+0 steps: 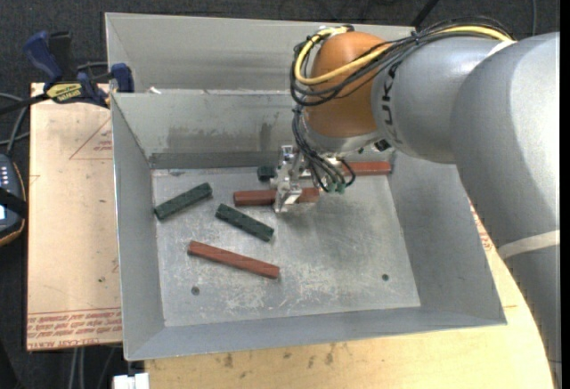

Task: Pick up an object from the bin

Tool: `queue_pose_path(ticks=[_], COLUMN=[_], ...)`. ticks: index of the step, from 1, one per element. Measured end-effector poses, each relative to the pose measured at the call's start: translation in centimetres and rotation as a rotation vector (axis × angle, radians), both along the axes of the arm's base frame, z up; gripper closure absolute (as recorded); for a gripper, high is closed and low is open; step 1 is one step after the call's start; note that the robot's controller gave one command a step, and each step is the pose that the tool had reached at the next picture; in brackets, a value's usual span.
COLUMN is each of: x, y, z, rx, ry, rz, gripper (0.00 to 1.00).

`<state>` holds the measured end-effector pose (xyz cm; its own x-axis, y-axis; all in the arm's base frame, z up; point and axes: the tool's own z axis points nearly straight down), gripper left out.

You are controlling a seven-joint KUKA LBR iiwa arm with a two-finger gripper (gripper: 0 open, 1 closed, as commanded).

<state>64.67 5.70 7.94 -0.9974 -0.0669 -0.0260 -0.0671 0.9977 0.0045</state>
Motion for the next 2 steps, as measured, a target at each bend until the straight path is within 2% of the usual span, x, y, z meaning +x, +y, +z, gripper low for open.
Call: queue_pose_path(ticks=[1, 2], x=[0.0, -1.2], y=[0.0, 0.3], z=[0.0, 19.7], rx=[0.000, -0.005], ry=[0.000, 0.025], rz=[0.000, -0.043], gripper=[1.00, 1.00])
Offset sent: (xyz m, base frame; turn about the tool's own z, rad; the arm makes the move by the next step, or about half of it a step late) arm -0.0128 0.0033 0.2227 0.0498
